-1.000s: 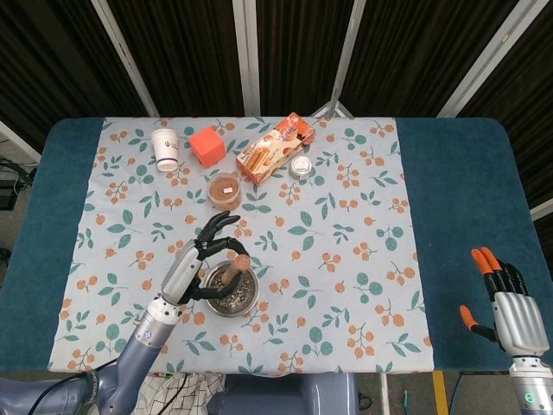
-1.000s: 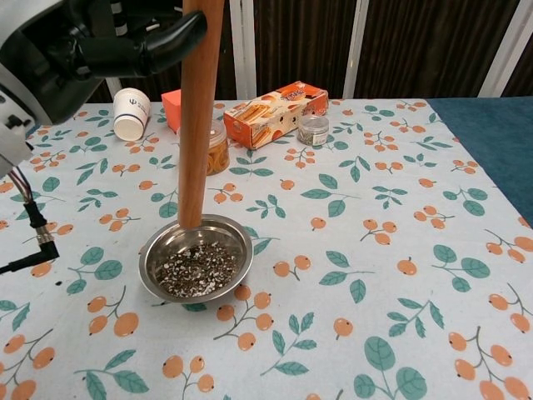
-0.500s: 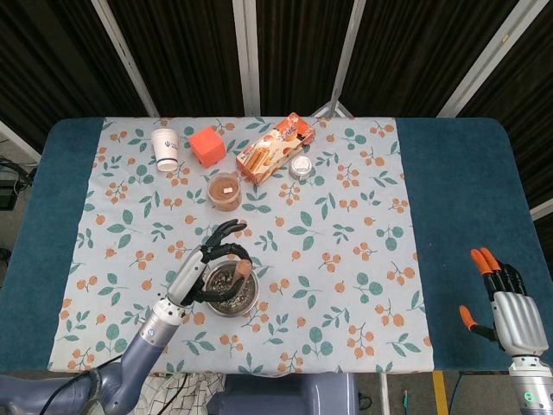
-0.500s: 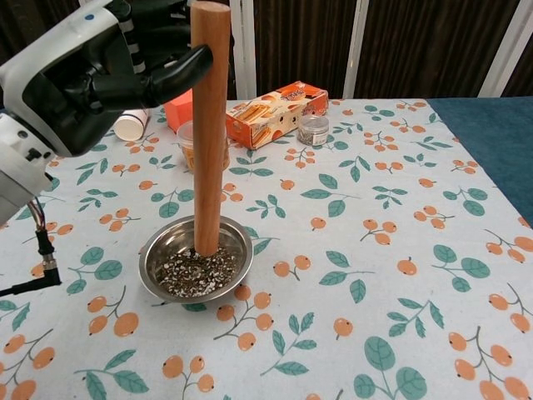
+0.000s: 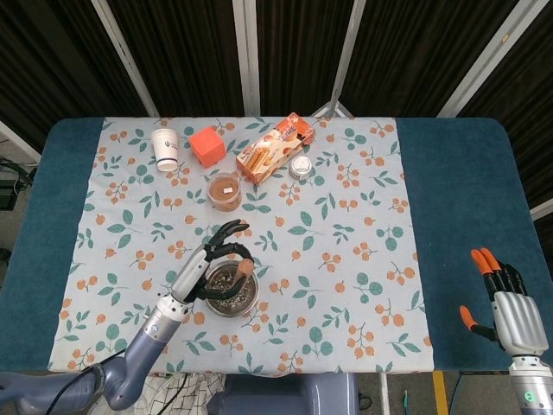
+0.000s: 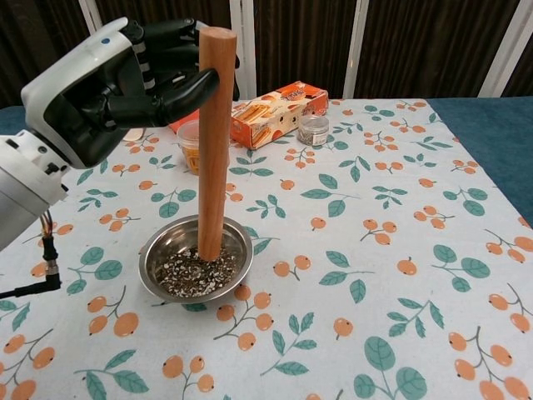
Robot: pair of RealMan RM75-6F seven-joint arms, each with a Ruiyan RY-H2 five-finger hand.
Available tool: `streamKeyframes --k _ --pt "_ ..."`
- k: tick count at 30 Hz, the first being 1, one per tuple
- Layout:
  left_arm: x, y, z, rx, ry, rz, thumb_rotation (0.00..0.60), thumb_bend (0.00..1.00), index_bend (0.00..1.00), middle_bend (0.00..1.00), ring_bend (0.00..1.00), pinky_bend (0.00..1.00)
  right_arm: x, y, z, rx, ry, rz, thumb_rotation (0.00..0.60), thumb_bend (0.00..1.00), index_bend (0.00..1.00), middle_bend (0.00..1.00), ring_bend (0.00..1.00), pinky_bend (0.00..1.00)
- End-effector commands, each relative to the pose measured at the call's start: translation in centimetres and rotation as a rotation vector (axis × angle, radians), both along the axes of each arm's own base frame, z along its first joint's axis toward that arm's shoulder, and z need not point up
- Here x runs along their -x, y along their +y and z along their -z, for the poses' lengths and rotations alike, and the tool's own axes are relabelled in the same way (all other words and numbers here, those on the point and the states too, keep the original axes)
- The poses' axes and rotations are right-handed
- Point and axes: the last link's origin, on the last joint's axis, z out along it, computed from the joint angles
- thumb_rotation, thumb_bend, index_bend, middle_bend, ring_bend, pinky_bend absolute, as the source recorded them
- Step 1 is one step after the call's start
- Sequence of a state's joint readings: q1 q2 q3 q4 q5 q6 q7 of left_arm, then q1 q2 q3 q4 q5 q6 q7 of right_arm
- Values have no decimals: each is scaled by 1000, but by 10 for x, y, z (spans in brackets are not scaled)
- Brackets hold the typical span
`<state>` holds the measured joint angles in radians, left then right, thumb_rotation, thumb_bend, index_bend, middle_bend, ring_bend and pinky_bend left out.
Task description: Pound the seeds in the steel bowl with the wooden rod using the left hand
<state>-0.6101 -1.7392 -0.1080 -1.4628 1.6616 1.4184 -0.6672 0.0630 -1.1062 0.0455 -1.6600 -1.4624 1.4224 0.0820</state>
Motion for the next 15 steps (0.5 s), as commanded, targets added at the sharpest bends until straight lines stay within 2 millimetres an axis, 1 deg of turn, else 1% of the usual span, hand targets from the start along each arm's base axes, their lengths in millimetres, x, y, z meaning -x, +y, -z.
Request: streamKeyframes --k 1,6,15 --pt "3 0 3 2 14 7 600 793 583 604 113 33 0 0 0 0 -1 1 600 366 0 0 0 0" --pt "11 0 8 -13 59 27 600 793 587 609 113 33 0 0 0 -1 -1 0 600 367 0 0 0 0" --pt "25 2 14 -1 69 5 600 792 588 611 113 33 0 0 0 -2 -1 3 600 367 0 0 0 0"
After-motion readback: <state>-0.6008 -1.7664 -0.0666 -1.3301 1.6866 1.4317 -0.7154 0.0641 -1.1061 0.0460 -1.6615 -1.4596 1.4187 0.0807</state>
